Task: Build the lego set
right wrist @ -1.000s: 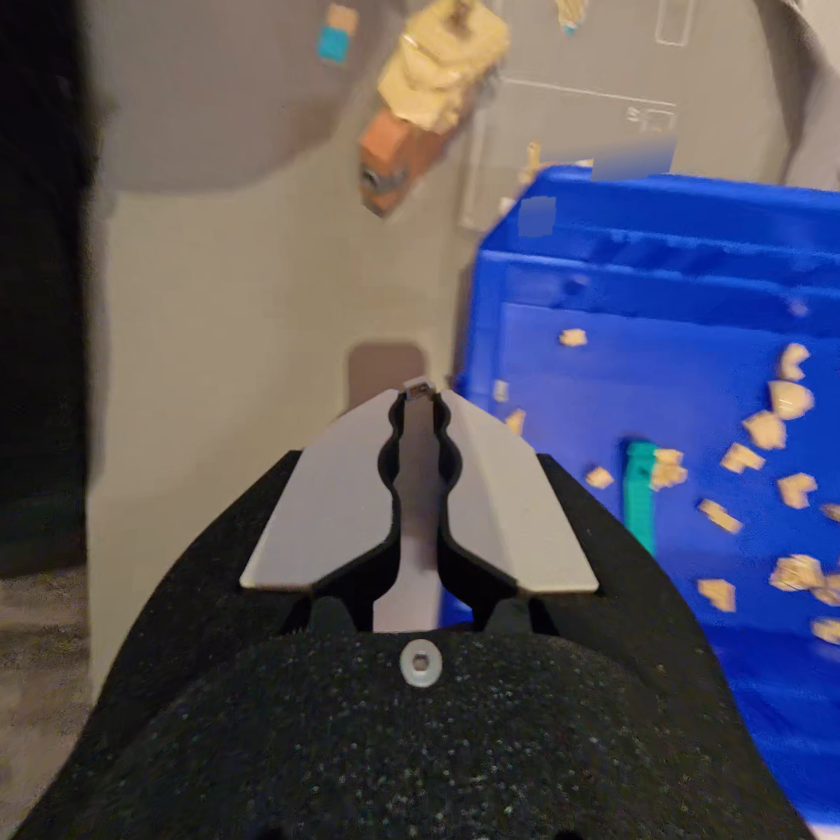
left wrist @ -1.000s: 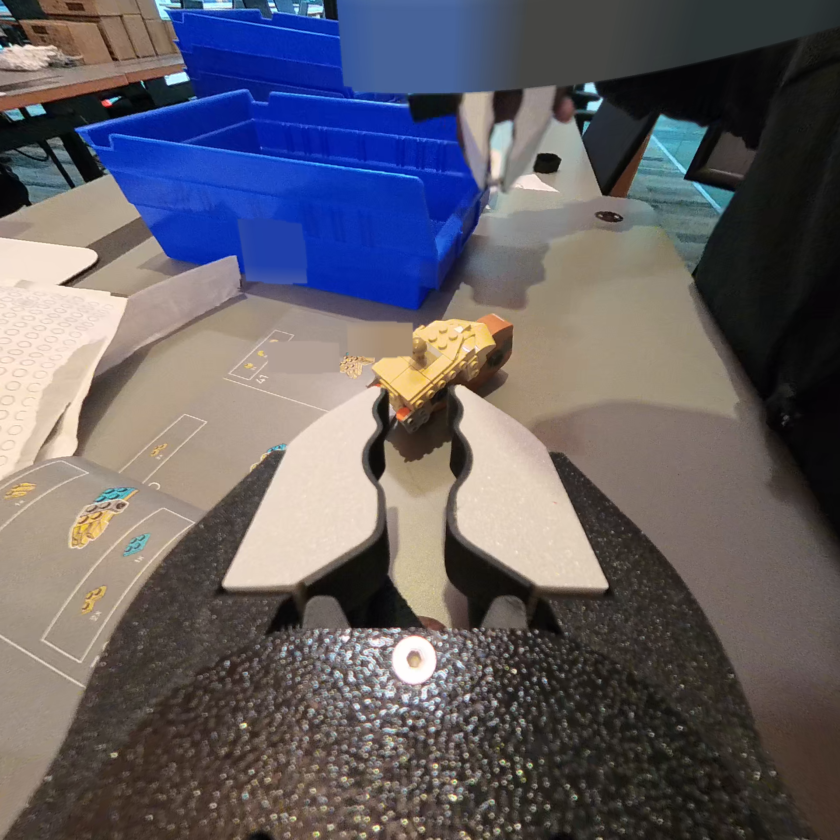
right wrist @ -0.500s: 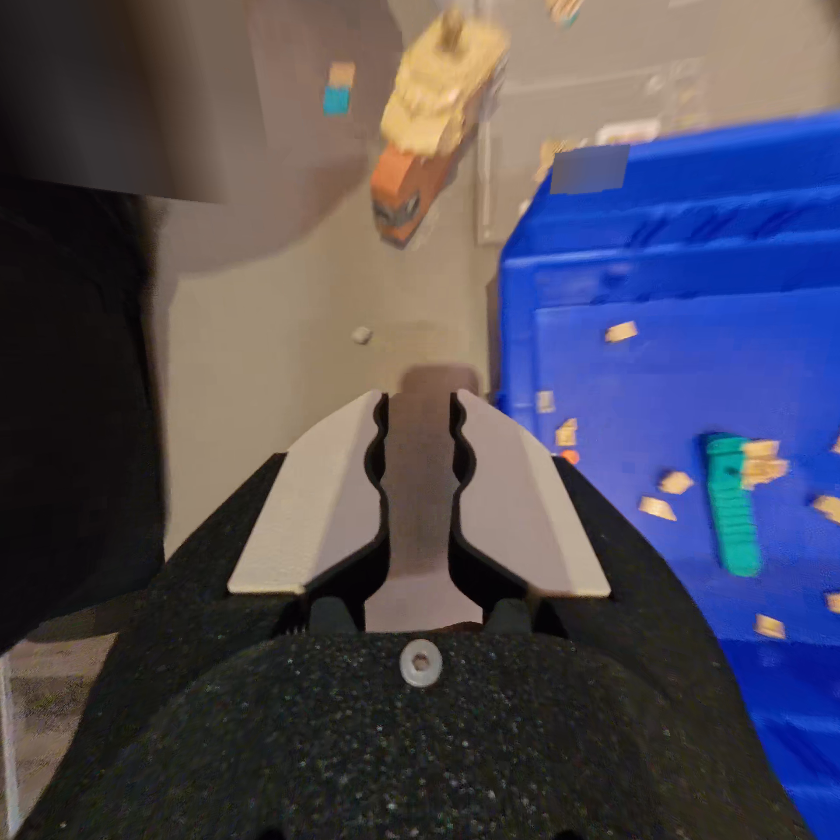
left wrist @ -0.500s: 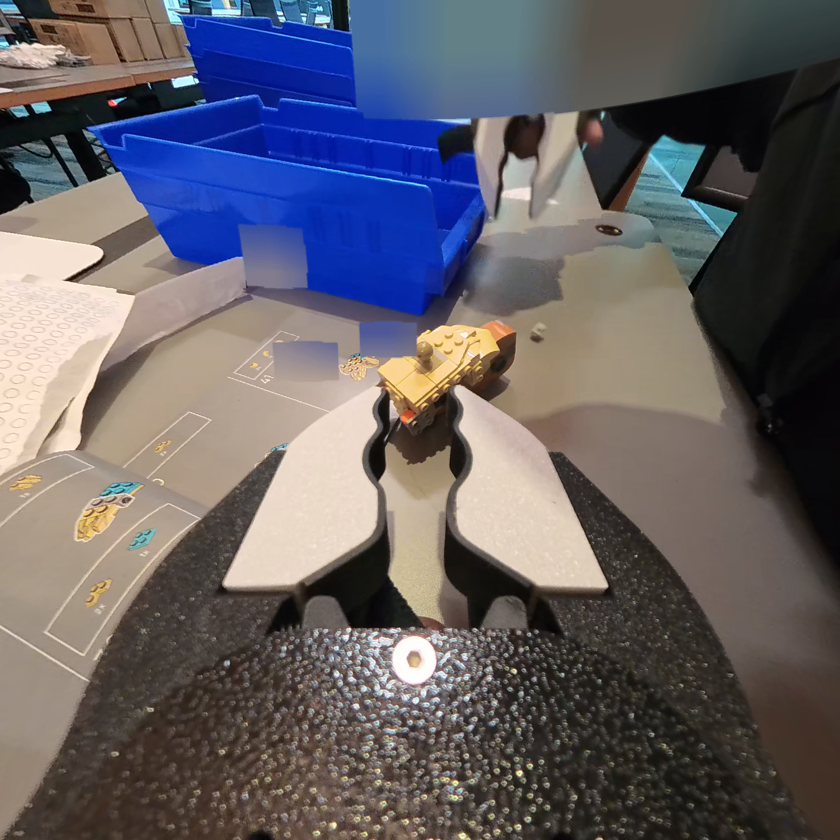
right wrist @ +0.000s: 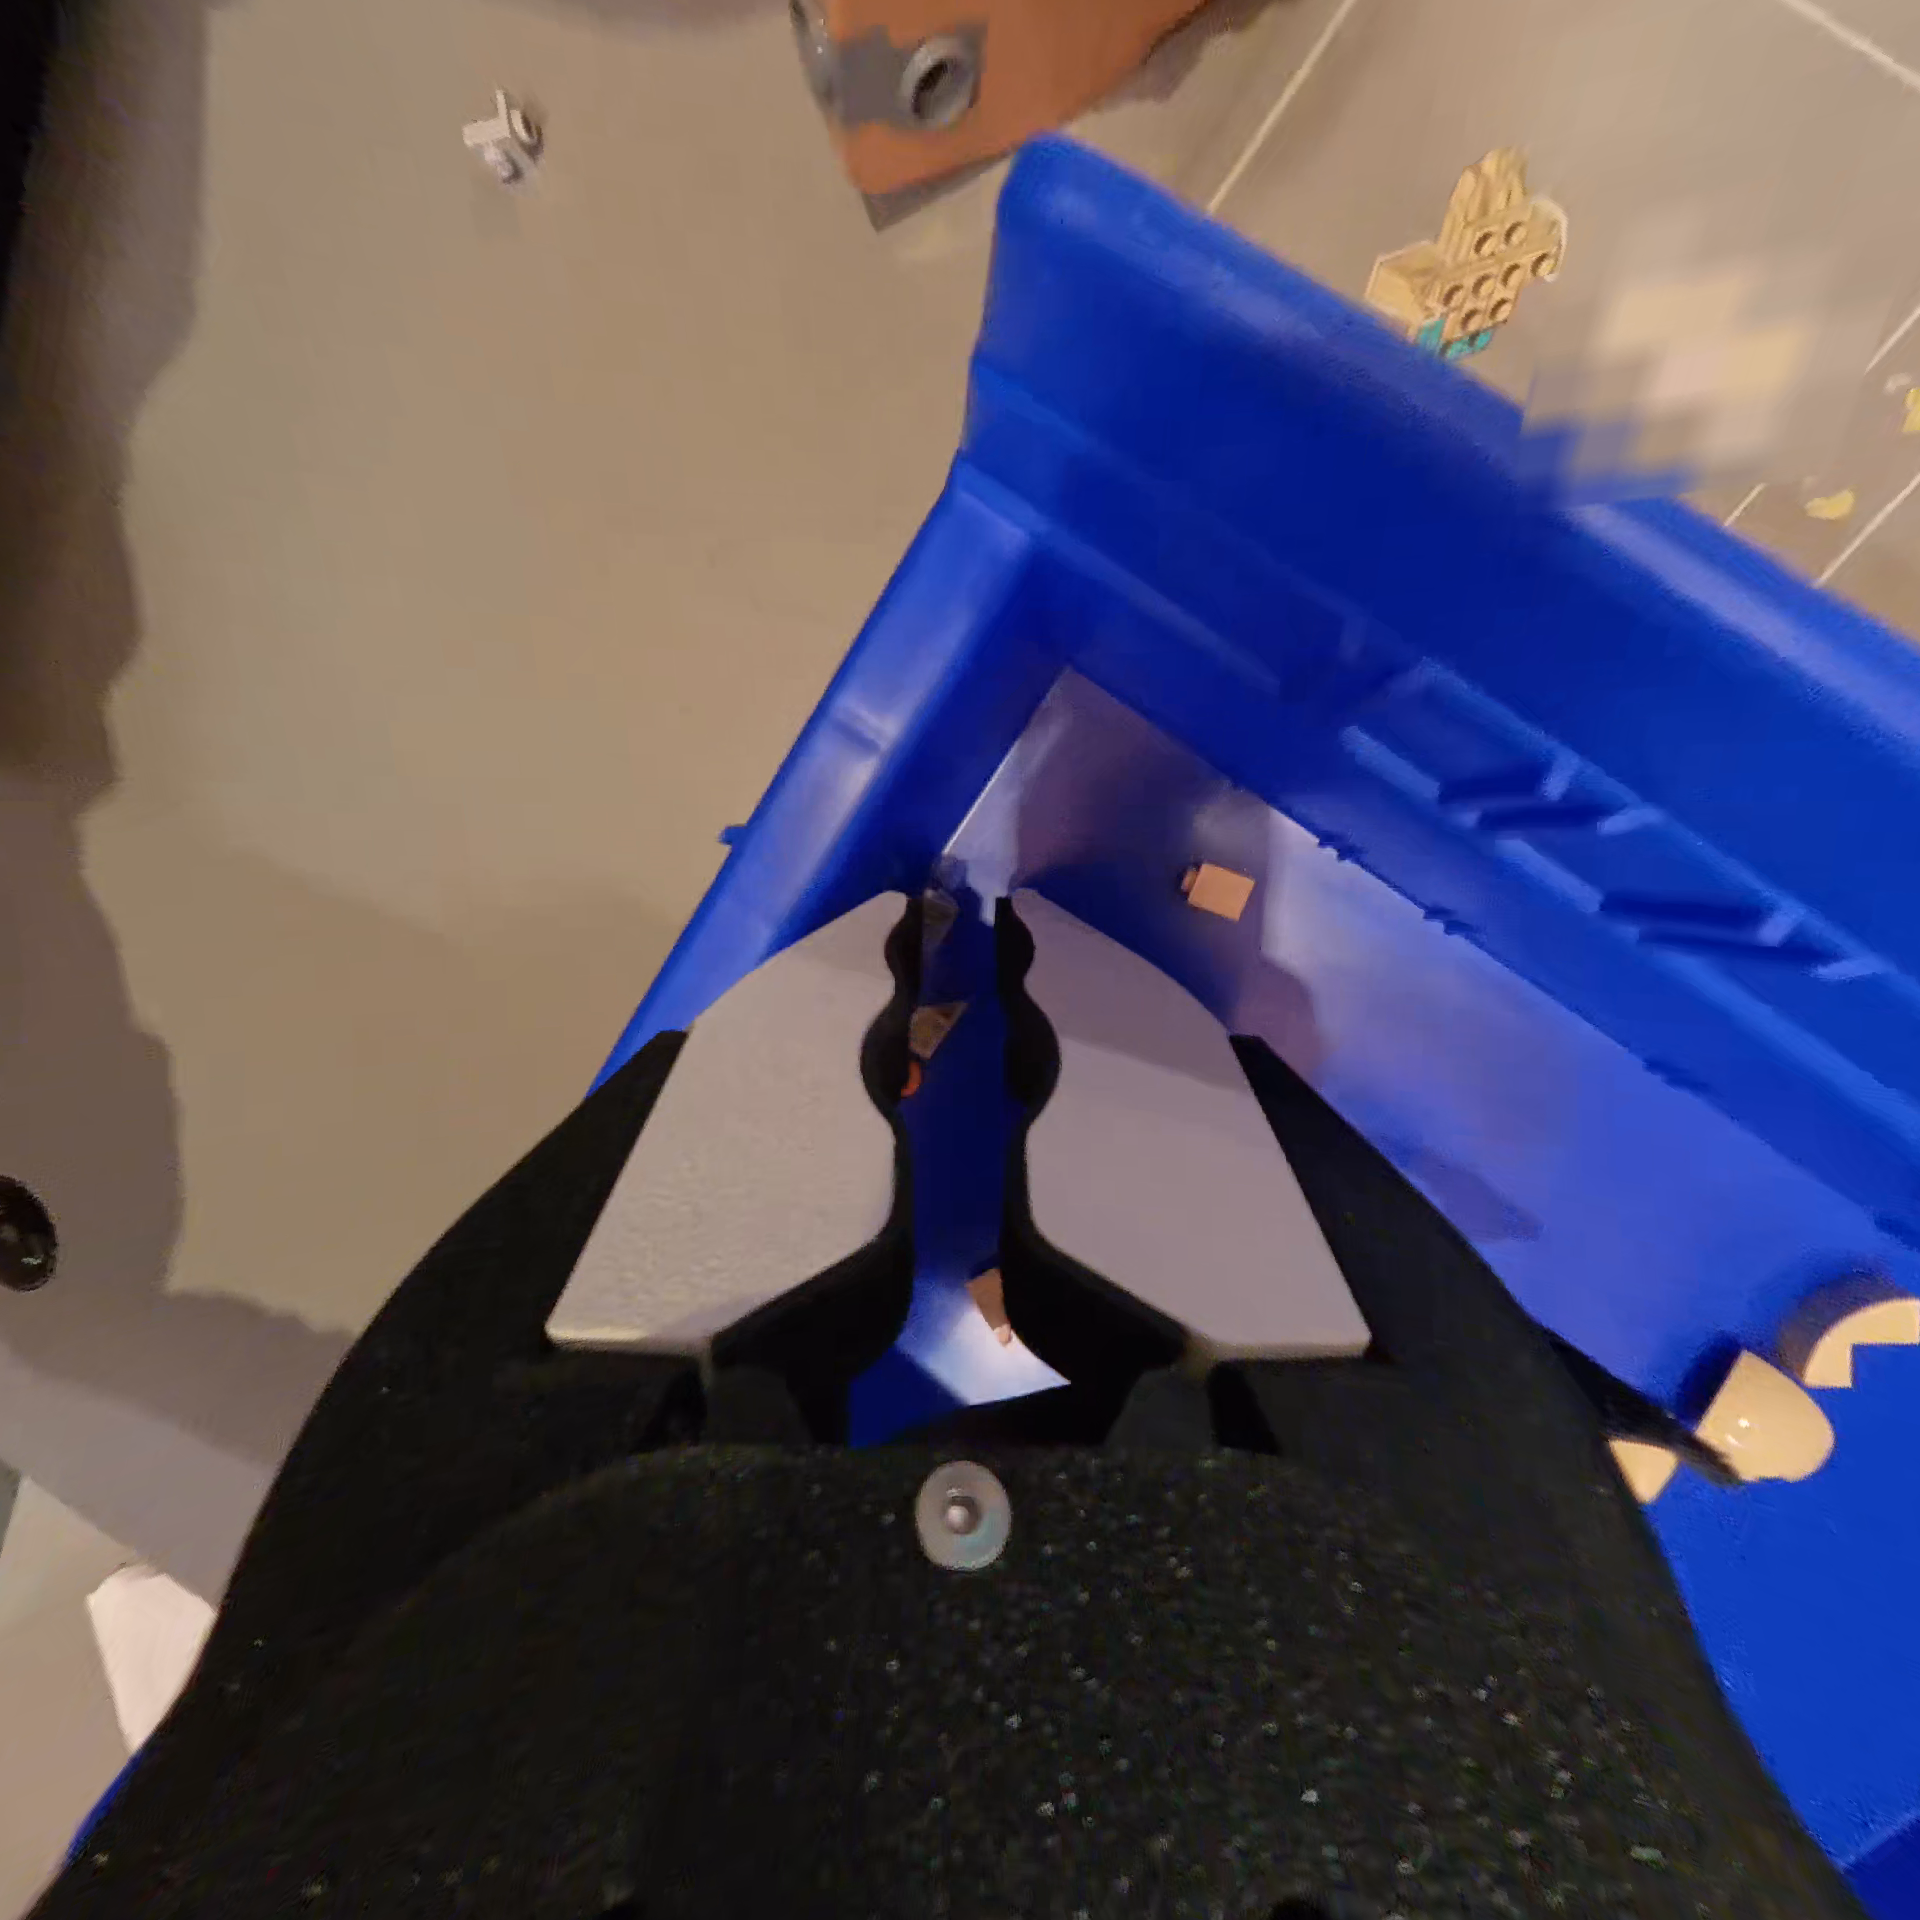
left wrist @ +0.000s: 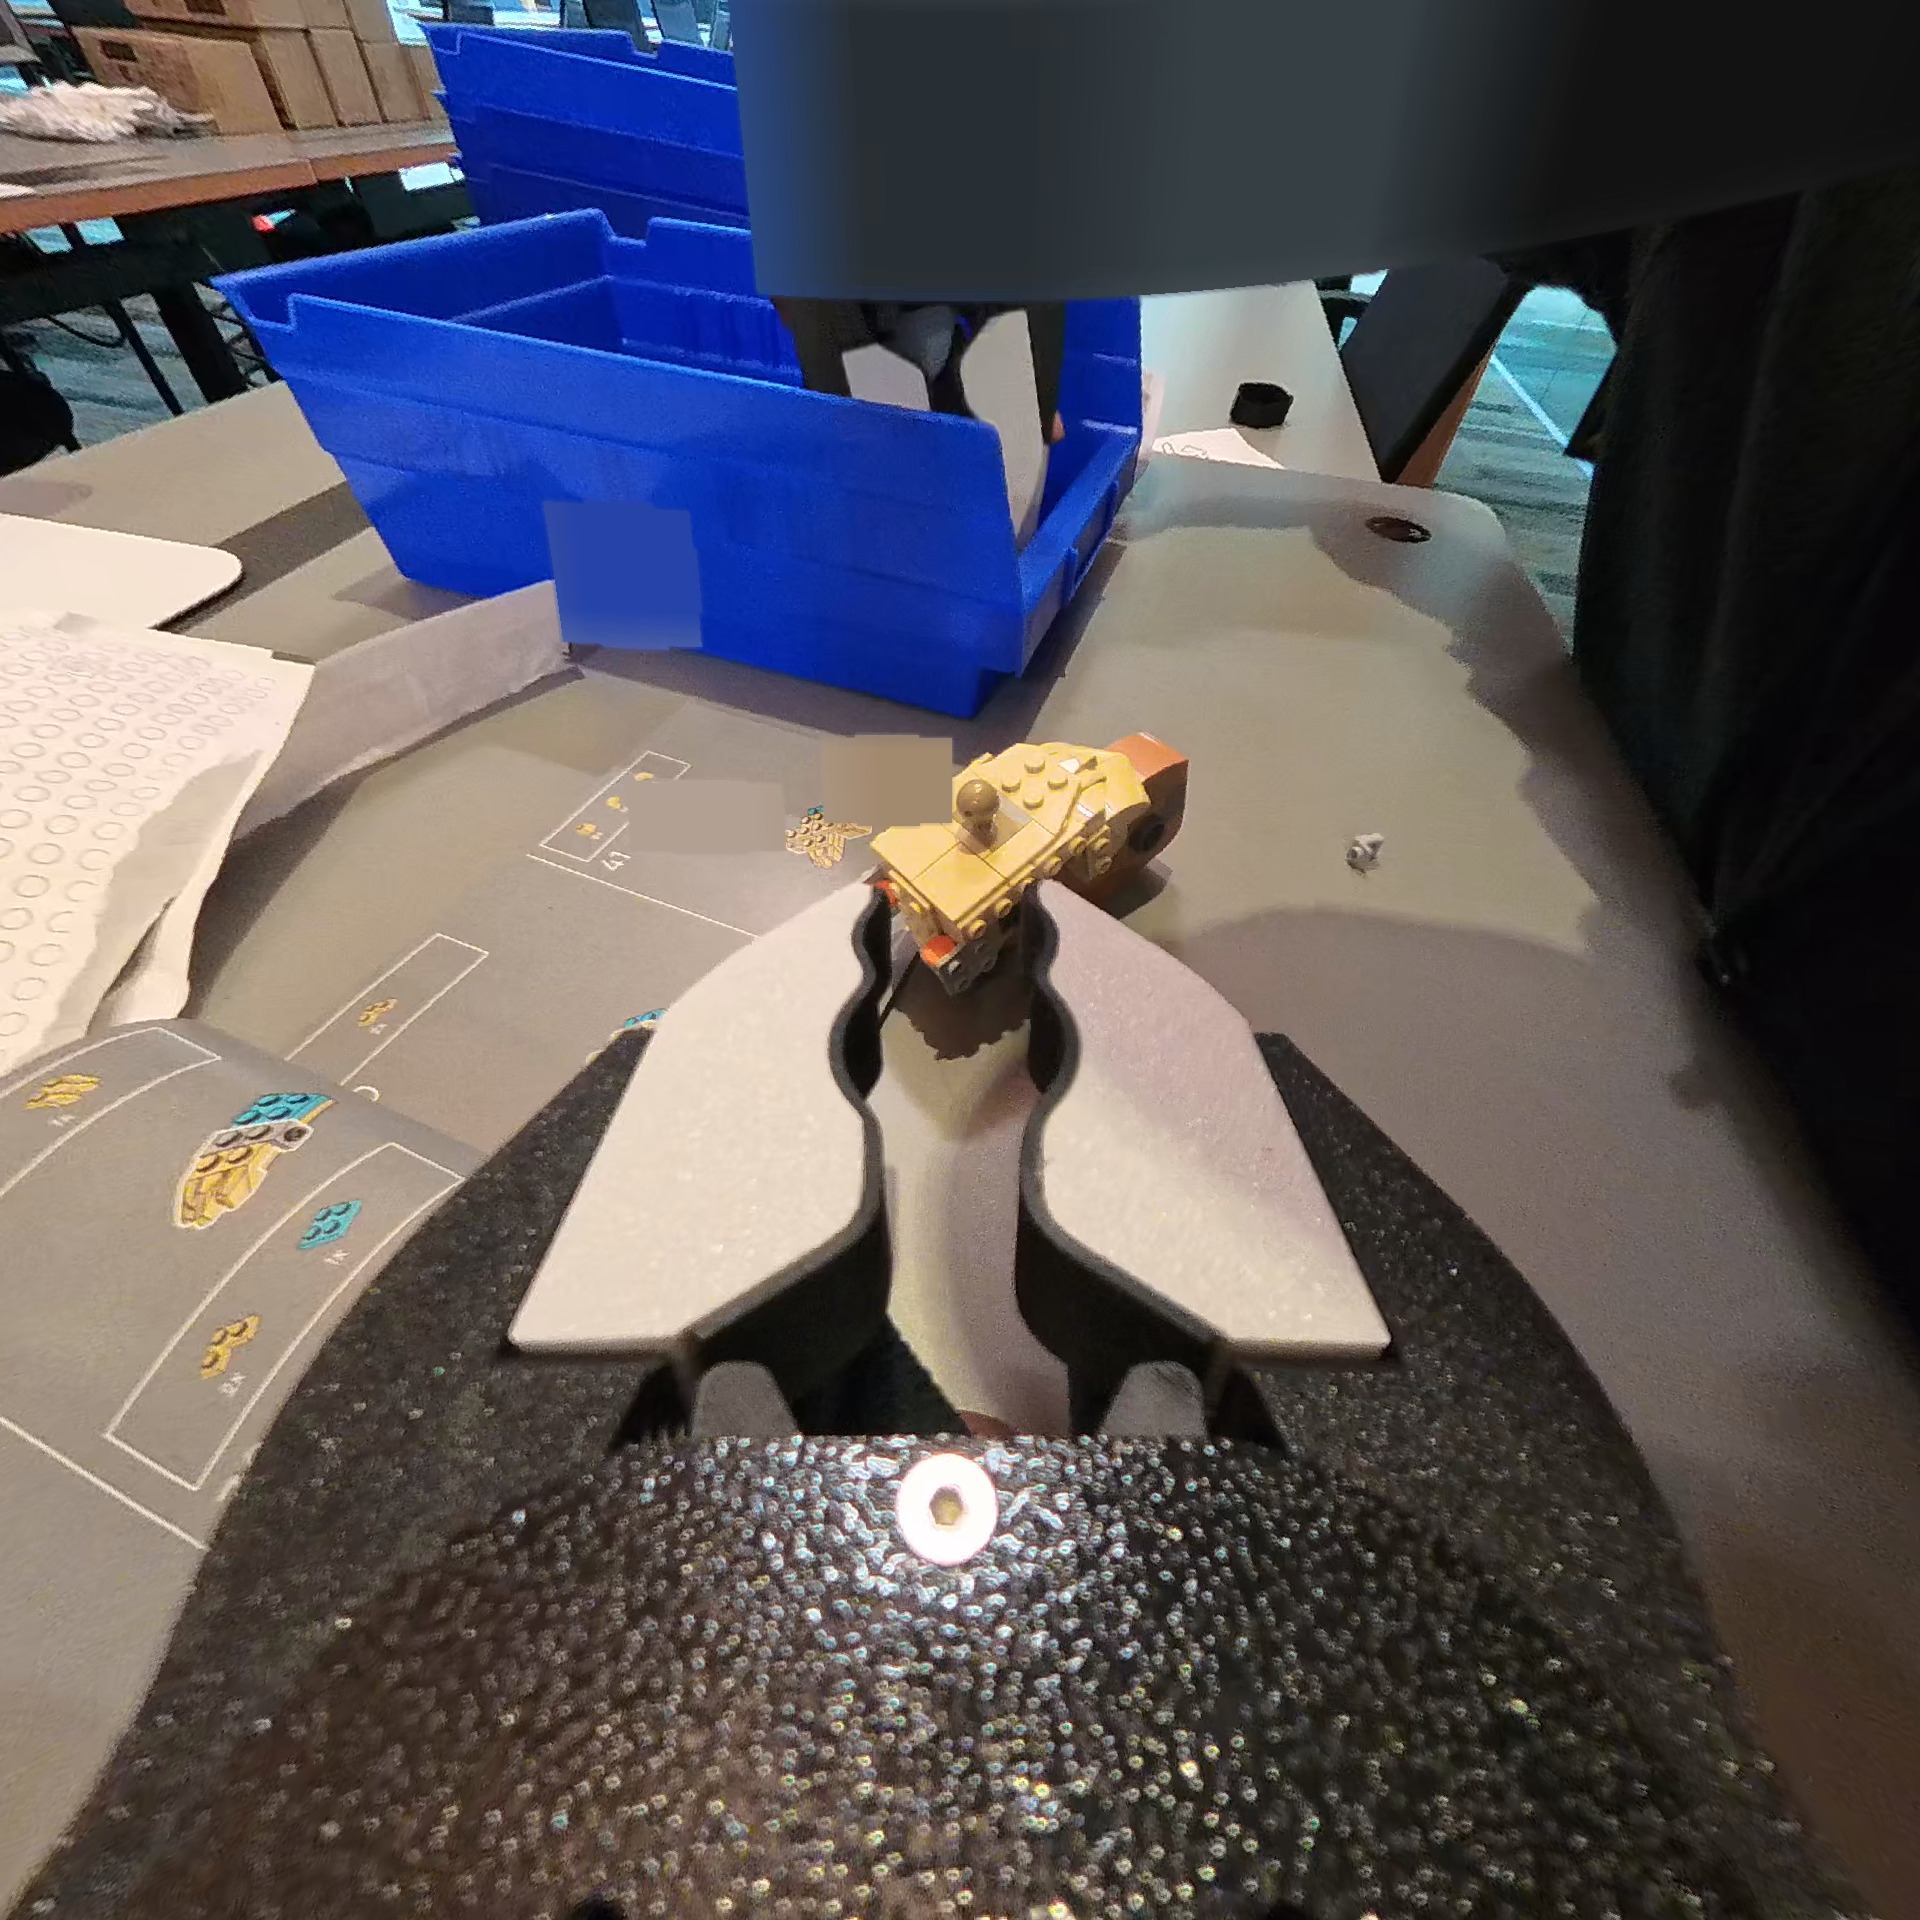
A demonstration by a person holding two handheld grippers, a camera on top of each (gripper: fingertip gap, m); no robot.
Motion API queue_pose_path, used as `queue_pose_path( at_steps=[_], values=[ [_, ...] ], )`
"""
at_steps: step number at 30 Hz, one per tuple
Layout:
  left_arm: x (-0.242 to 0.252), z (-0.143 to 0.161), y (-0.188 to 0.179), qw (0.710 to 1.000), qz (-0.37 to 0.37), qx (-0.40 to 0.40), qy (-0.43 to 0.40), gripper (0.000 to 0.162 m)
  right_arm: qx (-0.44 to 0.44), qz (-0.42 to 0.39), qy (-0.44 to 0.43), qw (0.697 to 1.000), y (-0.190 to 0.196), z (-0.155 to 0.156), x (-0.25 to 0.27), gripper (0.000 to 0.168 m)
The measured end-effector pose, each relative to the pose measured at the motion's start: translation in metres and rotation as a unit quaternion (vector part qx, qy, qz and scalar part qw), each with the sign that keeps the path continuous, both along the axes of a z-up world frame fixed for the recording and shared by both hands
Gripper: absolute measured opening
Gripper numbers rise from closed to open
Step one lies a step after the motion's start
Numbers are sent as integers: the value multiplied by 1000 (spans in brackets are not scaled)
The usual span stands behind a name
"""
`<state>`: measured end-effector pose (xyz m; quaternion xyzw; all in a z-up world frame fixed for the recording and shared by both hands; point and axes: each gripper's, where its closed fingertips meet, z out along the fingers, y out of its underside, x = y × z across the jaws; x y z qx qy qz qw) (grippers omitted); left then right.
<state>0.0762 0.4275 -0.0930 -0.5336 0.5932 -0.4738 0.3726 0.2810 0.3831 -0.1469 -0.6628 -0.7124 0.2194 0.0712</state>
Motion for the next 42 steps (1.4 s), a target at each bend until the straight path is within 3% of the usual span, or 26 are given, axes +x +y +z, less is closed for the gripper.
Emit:
queue_pose_path(
  at_steps=[8,11,20,26,29,31,37,42],
  values=[
    [-1,4,5,1000,7,-19,-12,23,20,26,4,999,-1,-13,3,15],
    [-1,4,5,1000,7,-17,-10,23,15,28,3,999,-5,-13,4,6],
    [-2,5,6,1000,8,-23,-17,23,15,-15,11,1000,-2,-9,7,2],
    [-2,7,6,999,11,-21,-22,23,105,-121,78,984,13,53,-1,2],
    [-2,5,5,1000,15,-6,-18,23,151,-178,127,964,4,89,-23,2],
    [-3,2,3,1000,18,3,-6,23,161,-215,151,951,-9,97,-47,2],
    [-10,-18,-2,998,31,12,60,23,152,-253,118,948,-60,38,-145,2],
    [-26,-48,-23,987,-20,18,161,23,155,-291,75,941,-62,2,-190,1]
  ],
)
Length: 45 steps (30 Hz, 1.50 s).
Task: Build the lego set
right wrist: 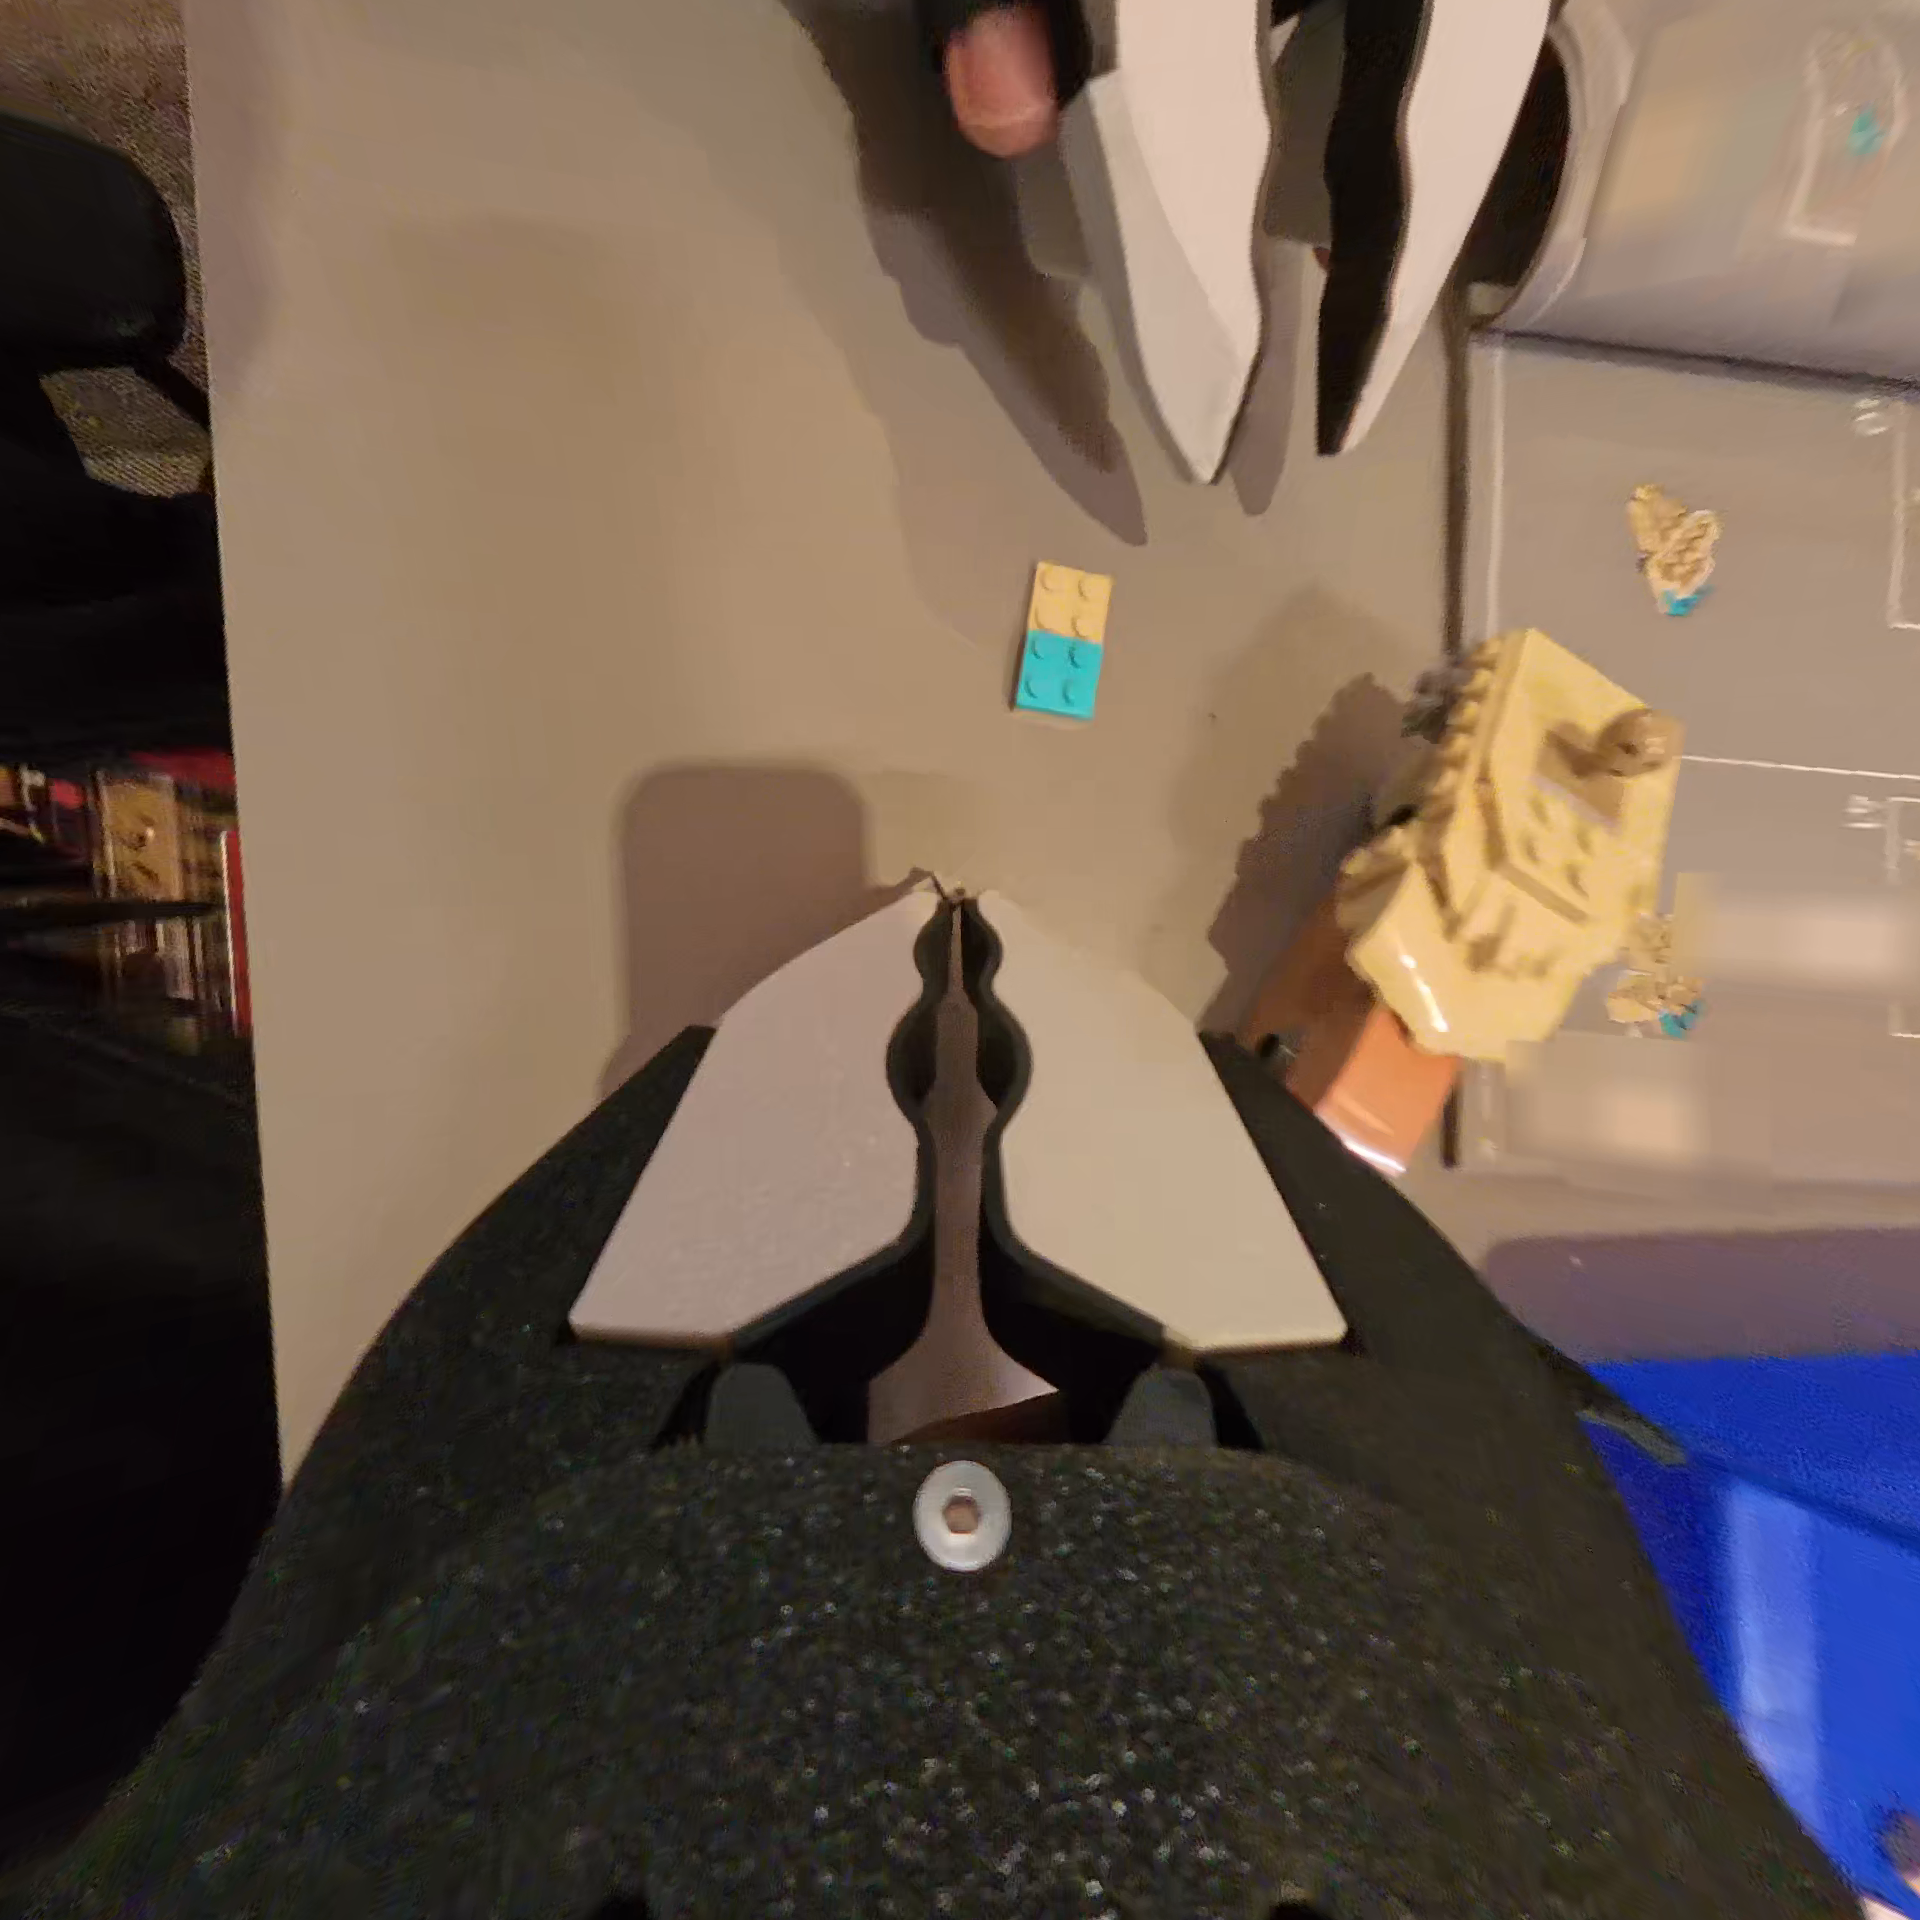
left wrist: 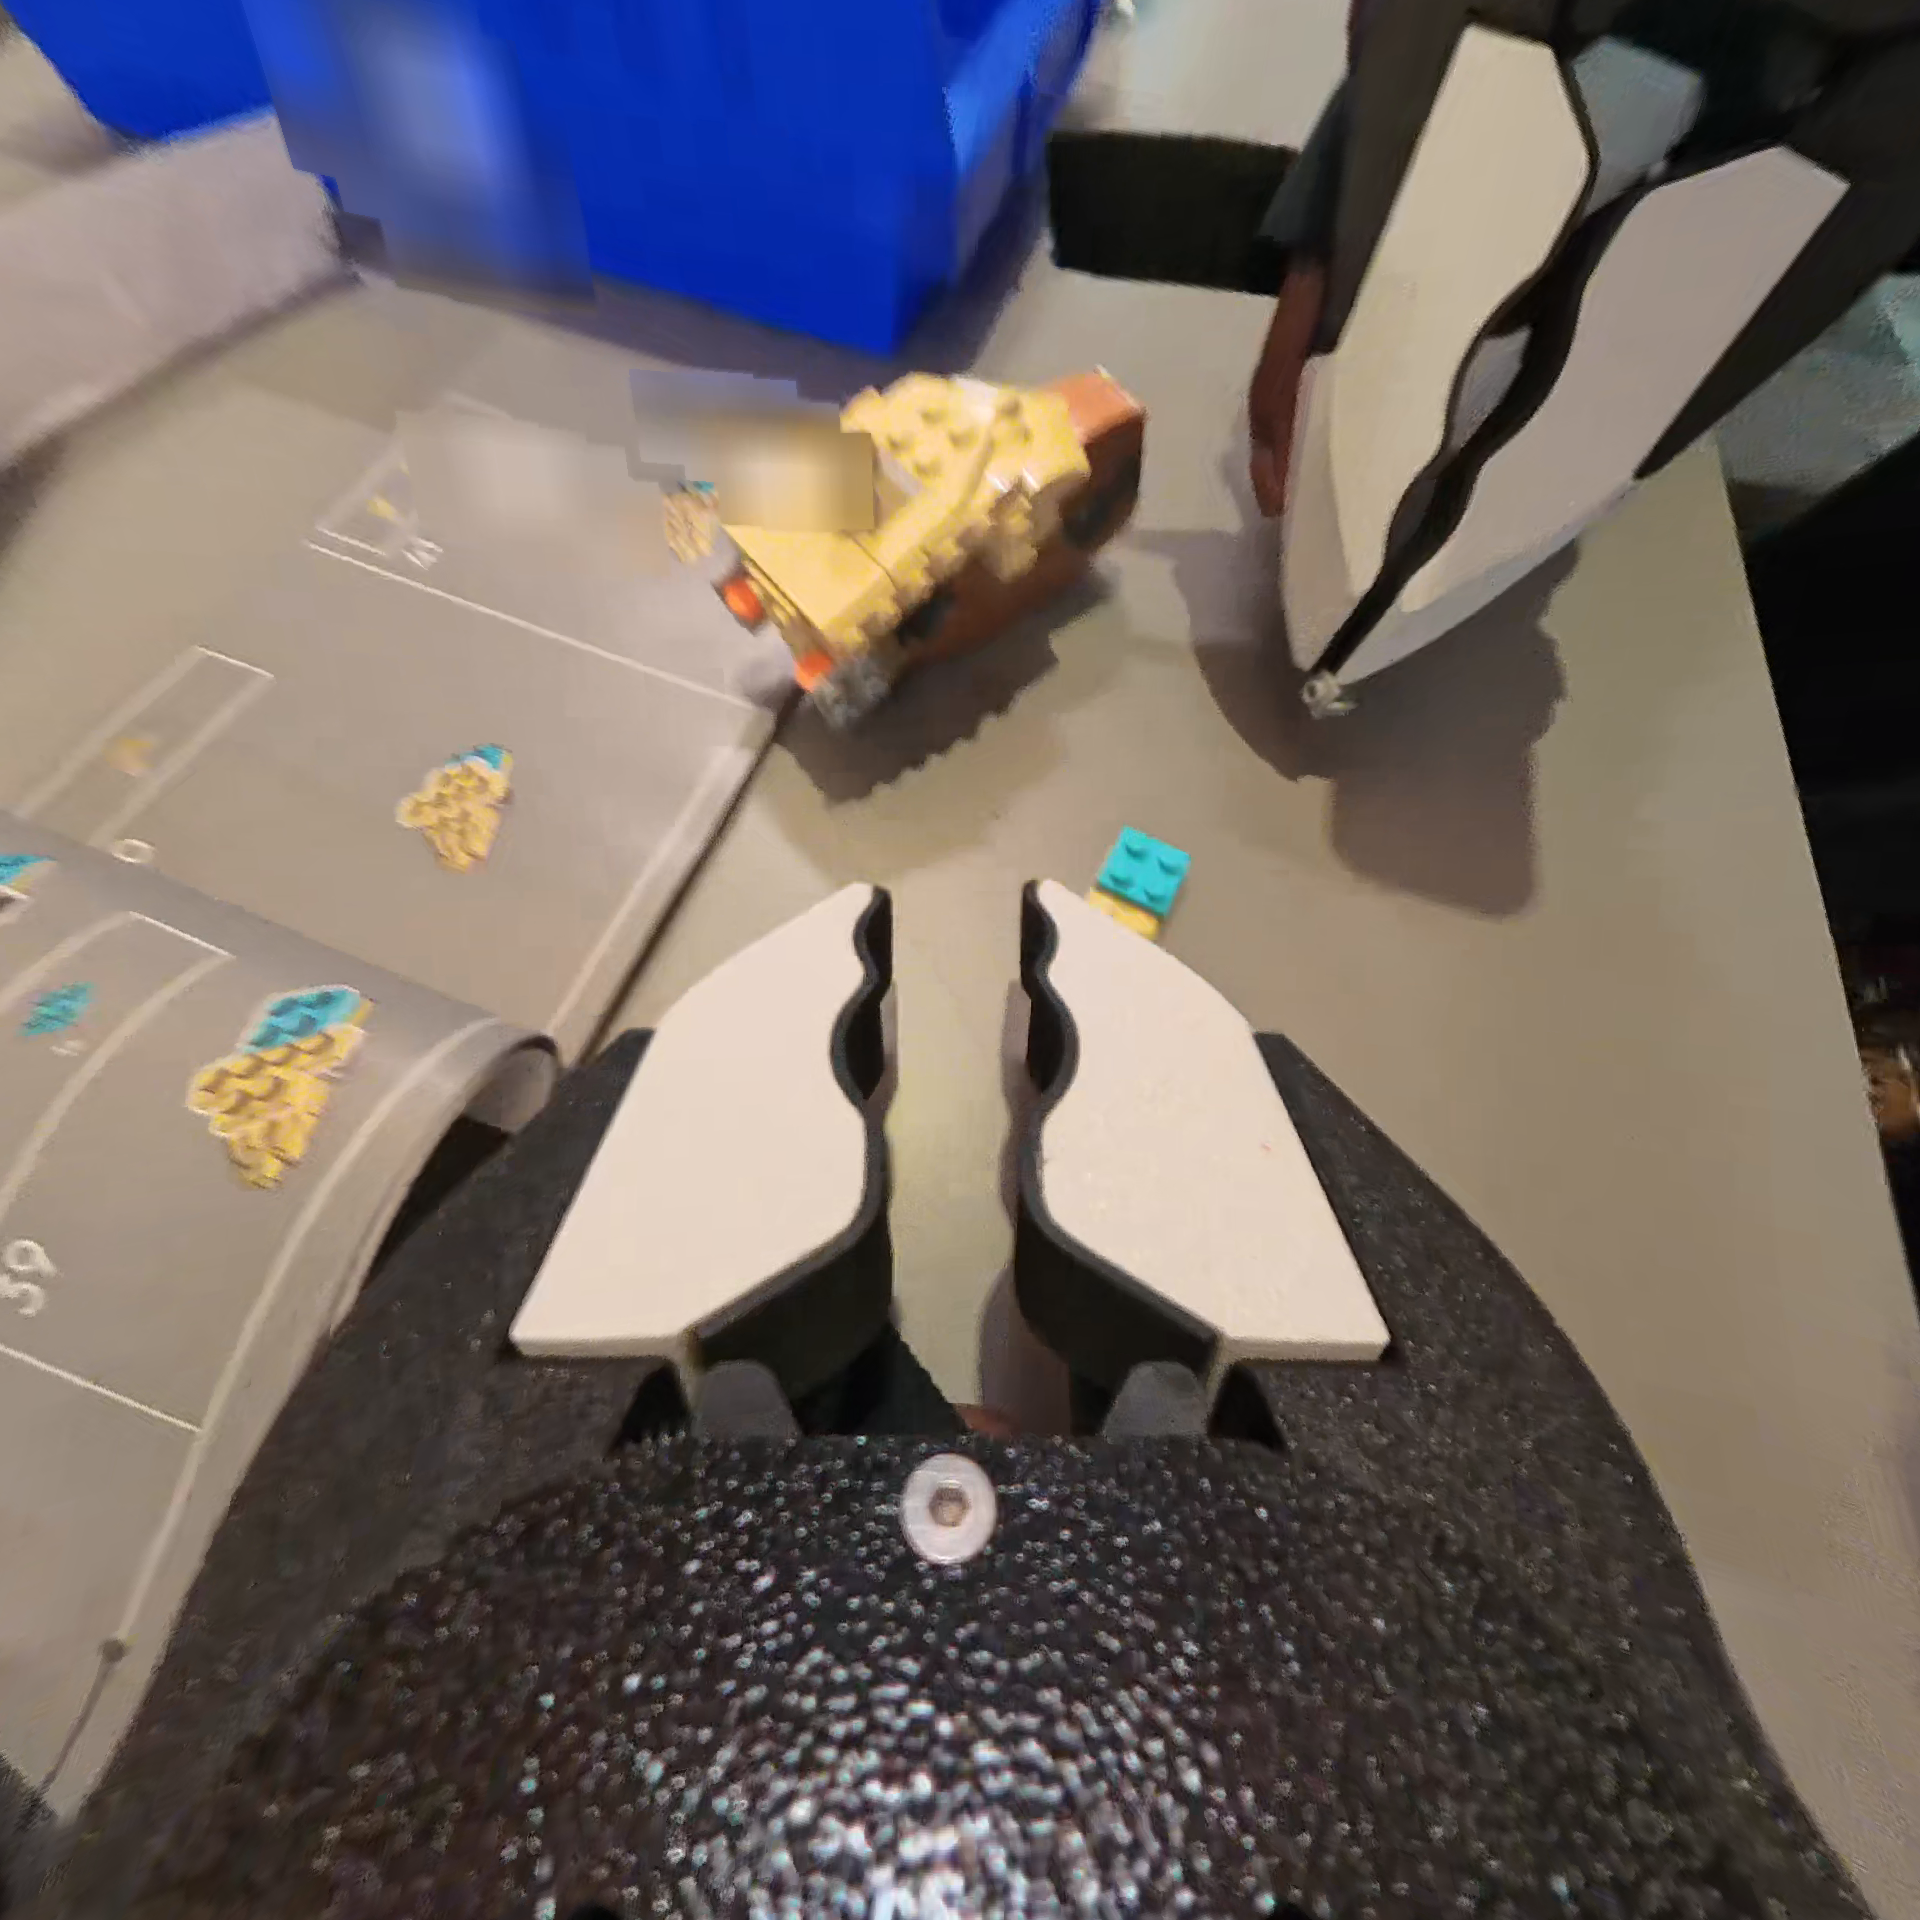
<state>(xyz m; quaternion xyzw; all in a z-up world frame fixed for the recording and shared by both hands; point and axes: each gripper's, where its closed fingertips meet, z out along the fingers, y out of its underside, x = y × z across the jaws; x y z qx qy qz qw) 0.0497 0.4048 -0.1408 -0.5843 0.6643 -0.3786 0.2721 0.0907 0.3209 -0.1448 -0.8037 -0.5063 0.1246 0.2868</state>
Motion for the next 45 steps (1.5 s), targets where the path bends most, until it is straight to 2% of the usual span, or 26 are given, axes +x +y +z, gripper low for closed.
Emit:
queue_pose_path(
  at_steps=[6,9,17,22,29,34,39,45],
  values=[
    [-26,-3,-16,1000,-14,18,6,23,-3,-53,-37,998,13,-17,-3,1],
    [-35,0,-21,999,-19,38,-7,24,-10,-56,-38,998,14,-21,-6,1],
    [-37,-1,-16,999,-1,44,-3,24,-4,-52,-1,999,25,-16,-7,3],
    [-39,4,-10,999,20,22,-16,24,-20,-53,34,998,29,-14,-2,12],
    [-41,7,-5,999,31,-7,-21,24,-11,-57,50,997,28,-4,4,12],
    [-41,6,-3,999,42,-1,-21,24,16,-92,48,994,20,8,16,12],
    [-40,7,-10,998,57,24,-25,24,34,-136,19,990,-2,5,31,11],
    [-38,9,-20,994,91,43,-34,23,44,-150,8,988,-22,4,12,10]
  ],
)
